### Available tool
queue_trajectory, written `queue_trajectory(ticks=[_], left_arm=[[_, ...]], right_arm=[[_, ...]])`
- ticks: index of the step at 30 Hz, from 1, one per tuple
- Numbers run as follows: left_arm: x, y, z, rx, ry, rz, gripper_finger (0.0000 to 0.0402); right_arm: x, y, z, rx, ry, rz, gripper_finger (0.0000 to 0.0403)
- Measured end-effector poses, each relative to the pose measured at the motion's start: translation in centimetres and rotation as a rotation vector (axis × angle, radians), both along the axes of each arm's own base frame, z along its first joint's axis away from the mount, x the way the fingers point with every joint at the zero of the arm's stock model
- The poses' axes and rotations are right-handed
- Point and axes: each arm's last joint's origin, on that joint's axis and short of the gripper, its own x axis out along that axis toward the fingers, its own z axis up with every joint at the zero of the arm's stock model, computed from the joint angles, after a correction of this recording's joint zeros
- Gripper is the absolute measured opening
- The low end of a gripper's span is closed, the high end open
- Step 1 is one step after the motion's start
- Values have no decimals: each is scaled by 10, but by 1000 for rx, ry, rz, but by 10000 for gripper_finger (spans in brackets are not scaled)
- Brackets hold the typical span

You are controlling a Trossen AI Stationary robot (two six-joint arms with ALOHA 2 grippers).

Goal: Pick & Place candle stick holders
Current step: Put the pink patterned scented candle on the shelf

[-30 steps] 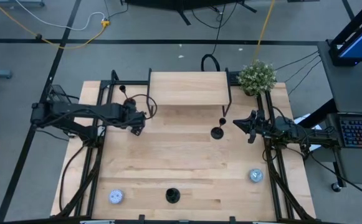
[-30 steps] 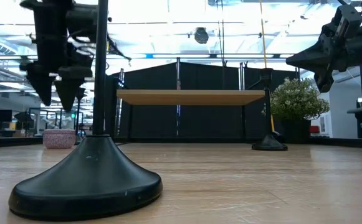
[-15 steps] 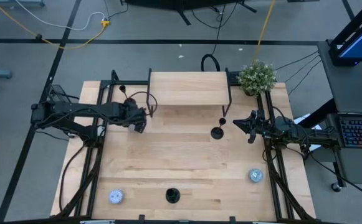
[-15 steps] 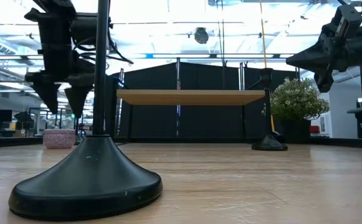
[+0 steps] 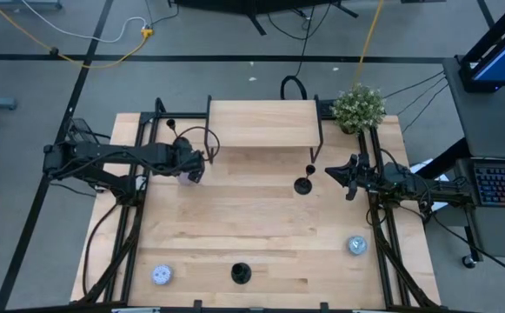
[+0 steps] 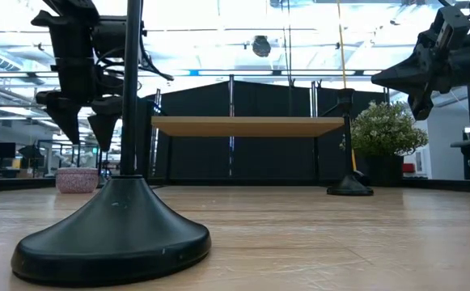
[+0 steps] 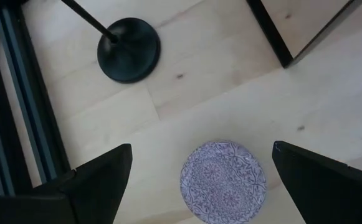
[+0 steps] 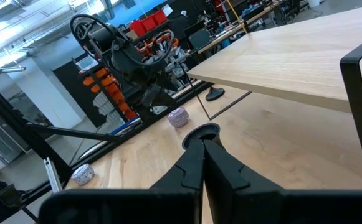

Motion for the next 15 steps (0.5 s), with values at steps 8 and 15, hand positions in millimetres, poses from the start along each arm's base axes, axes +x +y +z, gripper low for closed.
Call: queue_trajectory(ticks=[8,15], left_arm=[[3,-6,-3,-1,11,-22,395],[-6,-12,-22,-10,-20,56,395]], right_arm=[[0,0,0,0,0,0,0],[0,0,0,0,0,0,0]])
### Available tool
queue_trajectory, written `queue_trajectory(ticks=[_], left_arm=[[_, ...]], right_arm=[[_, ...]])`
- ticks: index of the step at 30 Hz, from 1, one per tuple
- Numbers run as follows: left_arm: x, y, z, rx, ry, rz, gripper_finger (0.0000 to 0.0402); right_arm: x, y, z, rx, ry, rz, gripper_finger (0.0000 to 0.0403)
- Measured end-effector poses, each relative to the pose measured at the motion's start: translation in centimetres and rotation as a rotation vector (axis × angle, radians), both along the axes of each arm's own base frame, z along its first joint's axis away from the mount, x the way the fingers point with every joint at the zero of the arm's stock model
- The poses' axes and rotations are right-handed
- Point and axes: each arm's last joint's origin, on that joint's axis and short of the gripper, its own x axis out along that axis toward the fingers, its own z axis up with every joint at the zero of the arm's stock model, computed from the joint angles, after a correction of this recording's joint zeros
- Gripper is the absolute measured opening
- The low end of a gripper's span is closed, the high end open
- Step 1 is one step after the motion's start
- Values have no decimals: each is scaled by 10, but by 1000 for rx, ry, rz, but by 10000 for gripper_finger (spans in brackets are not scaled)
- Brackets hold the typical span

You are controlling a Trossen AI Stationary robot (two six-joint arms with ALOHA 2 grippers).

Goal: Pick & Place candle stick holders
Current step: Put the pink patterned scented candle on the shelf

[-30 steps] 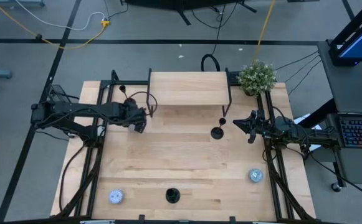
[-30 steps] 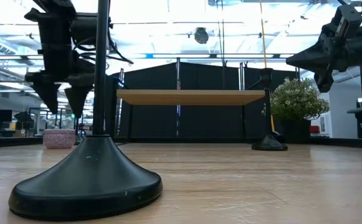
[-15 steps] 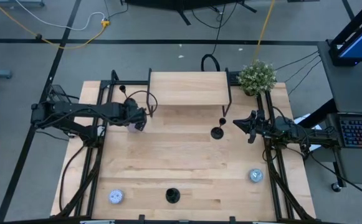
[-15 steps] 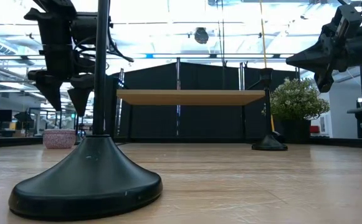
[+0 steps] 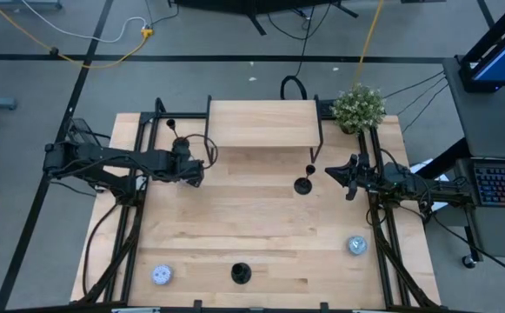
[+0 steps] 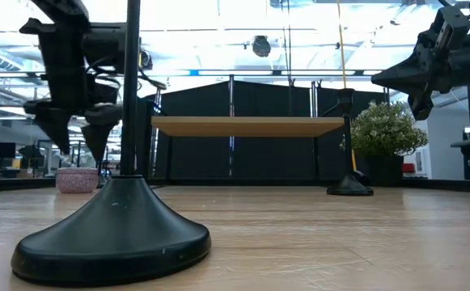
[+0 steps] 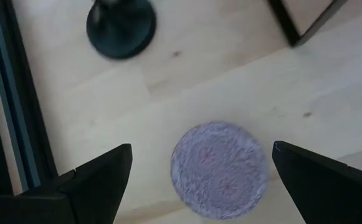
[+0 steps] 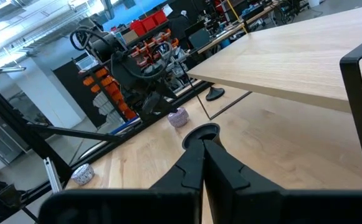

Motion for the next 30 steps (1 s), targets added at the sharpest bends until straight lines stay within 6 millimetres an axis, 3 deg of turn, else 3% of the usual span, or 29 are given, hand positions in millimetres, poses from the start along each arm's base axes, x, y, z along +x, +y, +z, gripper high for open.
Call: queue_trajectory(ticks=[9,30], left_arm=[[-3,-7,-15,-27,-52,55,395],[-7,-11,-21,-38,-17,-1,395]], right_arm=[[0,0,0,0,0,0,0],[0,0,0,0,0,0,0]])
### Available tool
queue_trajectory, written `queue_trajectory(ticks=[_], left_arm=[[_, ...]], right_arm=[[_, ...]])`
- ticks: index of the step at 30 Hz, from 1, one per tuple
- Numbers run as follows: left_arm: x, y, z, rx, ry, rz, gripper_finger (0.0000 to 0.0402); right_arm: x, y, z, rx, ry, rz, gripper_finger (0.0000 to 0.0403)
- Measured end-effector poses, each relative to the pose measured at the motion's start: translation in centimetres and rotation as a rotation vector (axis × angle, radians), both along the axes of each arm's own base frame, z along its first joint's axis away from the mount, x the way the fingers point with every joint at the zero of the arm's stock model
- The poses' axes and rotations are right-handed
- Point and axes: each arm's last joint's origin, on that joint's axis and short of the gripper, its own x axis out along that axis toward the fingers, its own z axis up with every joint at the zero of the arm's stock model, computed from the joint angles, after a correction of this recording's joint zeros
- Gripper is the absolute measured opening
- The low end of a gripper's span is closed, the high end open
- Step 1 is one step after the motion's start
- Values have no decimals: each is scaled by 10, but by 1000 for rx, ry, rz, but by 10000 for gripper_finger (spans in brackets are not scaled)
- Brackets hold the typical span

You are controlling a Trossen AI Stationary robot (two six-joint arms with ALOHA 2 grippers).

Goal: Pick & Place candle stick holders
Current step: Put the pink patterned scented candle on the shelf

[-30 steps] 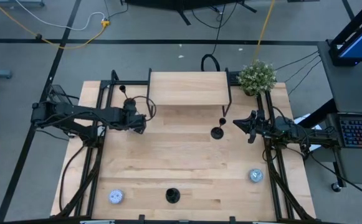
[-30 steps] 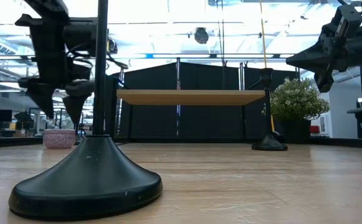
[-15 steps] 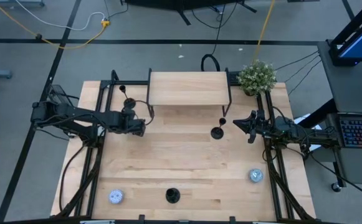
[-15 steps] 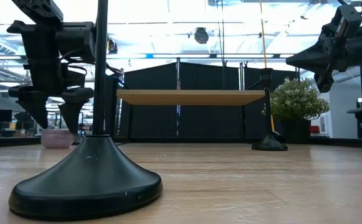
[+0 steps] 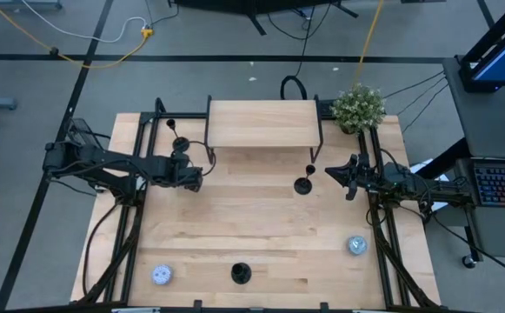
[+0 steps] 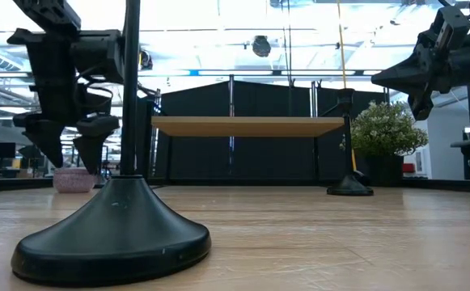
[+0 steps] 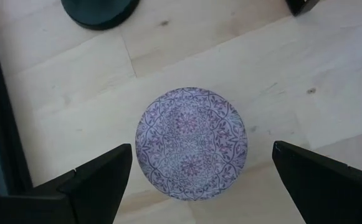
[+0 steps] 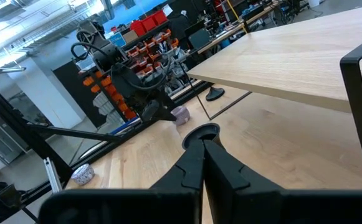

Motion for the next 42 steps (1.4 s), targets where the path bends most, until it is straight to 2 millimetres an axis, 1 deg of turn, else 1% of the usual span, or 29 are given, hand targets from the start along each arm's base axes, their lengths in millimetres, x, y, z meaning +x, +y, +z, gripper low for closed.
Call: queue_trajectory(ticks=[3,6,11,22,26,34,40,42], left_arm=[[-6,-1,-8,-22,19,8,395],[-6,-1,-13,-20,-10,10,395],[-2,0,-13,4,-40,-11,395],[0,2,-13,43,-41,-64,395],[1,2,-19,47,-72,-74,395],[-7,2,-30,27,-72,-47,395],[-1,3,-29,54,-132,-50,395],[0,4,-31,57,-128,-51,395]], right_arm=[[0,0,0,0,0,0,0],[0,0,0,0,0,0,0],[0,0,0,0,0,0,0],[0,0,0,0,0,0,0],[0,0,0,0,0,0,0],[0,0,0,0,0,0,0],[0,0,0,0,-1,0,0],[0,0,0,0,-1,0,0]])
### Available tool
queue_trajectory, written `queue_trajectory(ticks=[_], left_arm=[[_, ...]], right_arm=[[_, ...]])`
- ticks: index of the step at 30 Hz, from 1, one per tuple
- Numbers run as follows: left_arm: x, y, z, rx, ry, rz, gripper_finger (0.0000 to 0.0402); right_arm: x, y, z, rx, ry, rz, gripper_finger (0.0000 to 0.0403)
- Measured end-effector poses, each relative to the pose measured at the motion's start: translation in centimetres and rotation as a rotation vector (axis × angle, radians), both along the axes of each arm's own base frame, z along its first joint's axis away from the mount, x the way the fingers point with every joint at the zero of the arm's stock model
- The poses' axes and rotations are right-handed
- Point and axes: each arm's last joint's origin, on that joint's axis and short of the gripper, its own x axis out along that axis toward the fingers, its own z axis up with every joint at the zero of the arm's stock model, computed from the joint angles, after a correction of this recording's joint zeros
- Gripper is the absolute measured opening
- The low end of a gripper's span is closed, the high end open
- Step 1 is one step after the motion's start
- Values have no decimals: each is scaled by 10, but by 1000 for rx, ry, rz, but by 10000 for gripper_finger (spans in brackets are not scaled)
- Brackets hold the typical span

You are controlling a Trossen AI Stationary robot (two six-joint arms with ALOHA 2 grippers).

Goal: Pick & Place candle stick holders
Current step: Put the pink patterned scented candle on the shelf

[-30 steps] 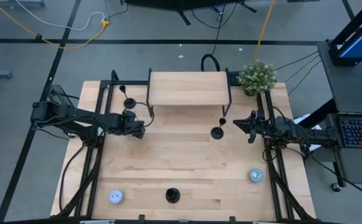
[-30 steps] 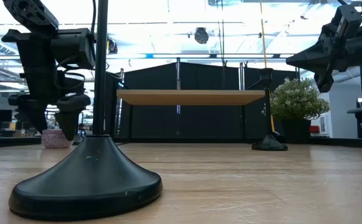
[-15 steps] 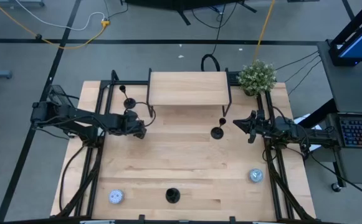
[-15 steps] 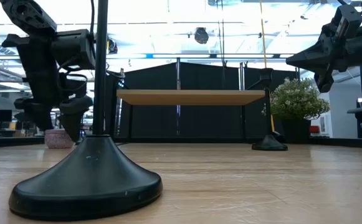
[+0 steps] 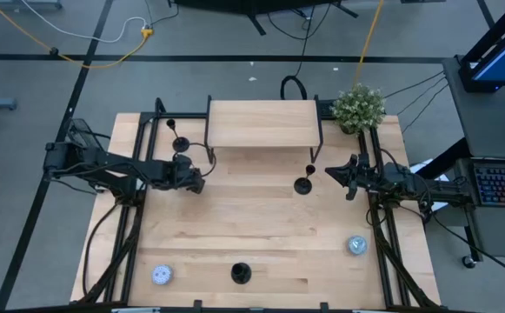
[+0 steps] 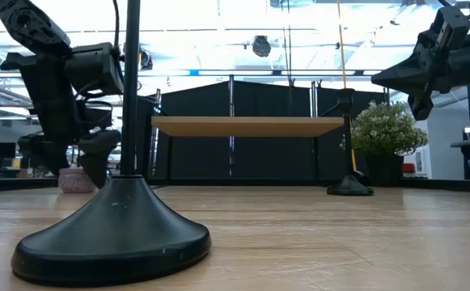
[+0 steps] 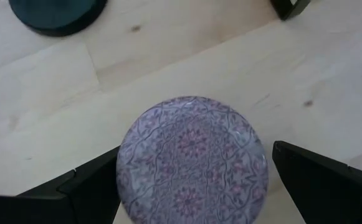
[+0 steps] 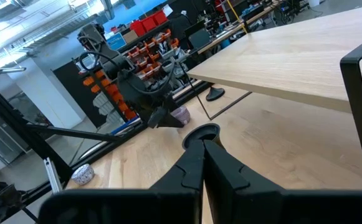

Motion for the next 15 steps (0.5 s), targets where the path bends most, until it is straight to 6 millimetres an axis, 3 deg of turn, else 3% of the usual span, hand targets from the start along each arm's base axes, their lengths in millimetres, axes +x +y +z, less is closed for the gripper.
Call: queue_trajectory(ticks=[9,15], left_arm=[[5,0,-10,-17,41,5,389],[6,-1,-11,-41,33,-3,319]], right_arm=[[0,0,0,12,-3,0,0],[0,0,0,25,-6,0,0]])
